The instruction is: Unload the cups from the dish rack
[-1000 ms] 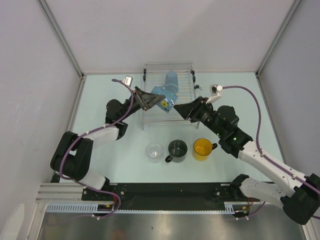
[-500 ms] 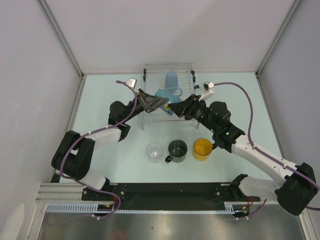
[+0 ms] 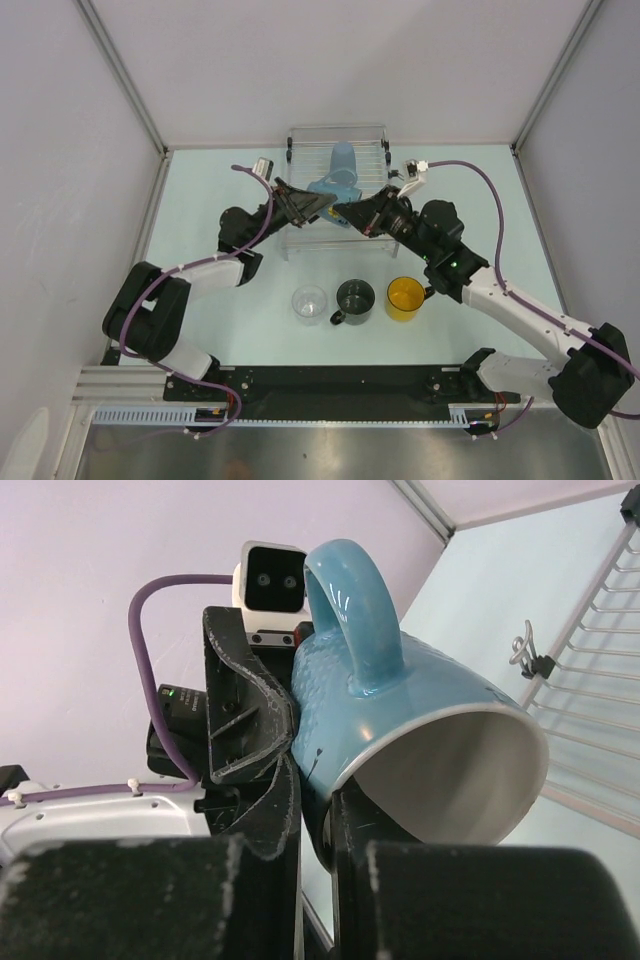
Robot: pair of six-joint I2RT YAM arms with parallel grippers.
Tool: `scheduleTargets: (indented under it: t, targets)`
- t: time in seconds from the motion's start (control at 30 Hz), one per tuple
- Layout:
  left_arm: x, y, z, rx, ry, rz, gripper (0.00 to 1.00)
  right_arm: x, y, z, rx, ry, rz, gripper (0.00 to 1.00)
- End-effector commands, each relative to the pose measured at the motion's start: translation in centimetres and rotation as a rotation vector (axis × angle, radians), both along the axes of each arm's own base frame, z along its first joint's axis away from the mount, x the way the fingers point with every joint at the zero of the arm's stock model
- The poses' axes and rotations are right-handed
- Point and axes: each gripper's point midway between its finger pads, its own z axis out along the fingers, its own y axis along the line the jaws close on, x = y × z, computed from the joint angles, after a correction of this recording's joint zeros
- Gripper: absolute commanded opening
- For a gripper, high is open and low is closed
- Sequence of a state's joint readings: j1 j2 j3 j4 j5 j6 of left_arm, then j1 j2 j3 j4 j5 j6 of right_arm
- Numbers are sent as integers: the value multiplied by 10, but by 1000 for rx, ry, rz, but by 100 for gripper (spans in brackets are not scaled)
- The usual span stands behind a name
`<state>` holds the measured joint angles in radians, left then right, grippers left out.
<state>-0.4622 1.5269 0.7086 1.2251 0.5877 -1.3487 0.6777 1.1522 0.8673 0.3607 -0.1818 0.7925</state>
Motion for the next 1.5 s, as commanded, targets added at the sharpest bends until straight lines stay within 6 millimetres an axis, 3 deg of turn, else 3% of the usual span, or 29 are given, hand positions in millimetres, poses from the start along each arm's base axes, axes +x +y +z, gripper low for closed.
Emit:
scheduleTargets:
  t: [0.0,0.1,0.13,0.3,0.37,0.4,0.57,0.63,0.7,0.73,0.8,0.83,0.87,0.9,0.93,0.97,1.0,1.1,1.13,1.17,1.2,1.23,1.3,1.4,1.43,1.47]
  targets:
    - [-29,-13,22,11,-184,-73,4,6,-8,3,-57,-45,-56,0]
    - [-22,-12,22,27,-182,-70,27,3,-18,7,-61,-49,-90,0]
    - [-19,-11,20,34,-181,-71,39,2,-21,7,-63,-50,-100,0]
    - [-6,-3,22,38,-180,-43,70,-3,-42,19,-90,-73,-168,0]
    - [5,4,22,47,-179,-10,96,-4,-47,21,-106,-68,-186,0]
    - [11,6,18,58,-158,2,100,-2,-53,23,-115,-71,-219,0]
    - [38,28,14,78,-133,81,100,0,-70,36,-157,-81,-293,0]
    - [49,38,5,104,-105,126,100,1,-74,29,-207,-65,-305,0]
    - [55,49,4,137,-99,201,100,4,-78,39,-228,-78,-330,0]
    - [58,53,0,164,-91,238,100,8,-77,32,-261,-56,-333,0]
    - [66,66,-15,301,-49,352,100,15,-80,46,-274,-64,-370,0]
    - [69,71,-14,350,-39,395,100,22,-78,36,-326,-38,-375,0]
    - [71,80,-39,448,60,432,100,28,-79,35,-353,-27,-400,0]
    - [72,92,-32,495,32,507,100,32,-79,52,-343,-37,-416,0]
    - [72,100,-35,523,46,542,100,36,-80,48,-378,-19,-426,0]
    - [68,107,-49,574,102,561,100,47,-72,36,-416,9,-423,0]
    - [63,115,-43,585,103,596,100,51,-70,57,-392,-7,-434,0]
    - [55,133,-55,639,155,660,100,69,-47,42,-464,48,-397,0]
    - [49,139,-56,643,163,687,100,69,-40,60,-454,36,-380,0]
    - [44,143,-62,664,184,695,100,73,-32,60,-463,49,-367,0]
    - [42,149,-65,684,192,712,100,86,-18,37,-519,94,-348,0]
    - [37,157,-67,700,209,748,100,86,-14,52,-518,94,-342,0]
    - [30,167,-78,748,241,770,100,94,10,30,-579,129,-298,0]
    - [20,183,-89,797,285,824,100,96,25,30,-635,124,-308,0]
    - [17,186,-93,809,294,829,100,104,25,8,-702,158,-340,0]
    - [12,191,-94,818,303,848,100,109,23,19,-691,154,-370,0]
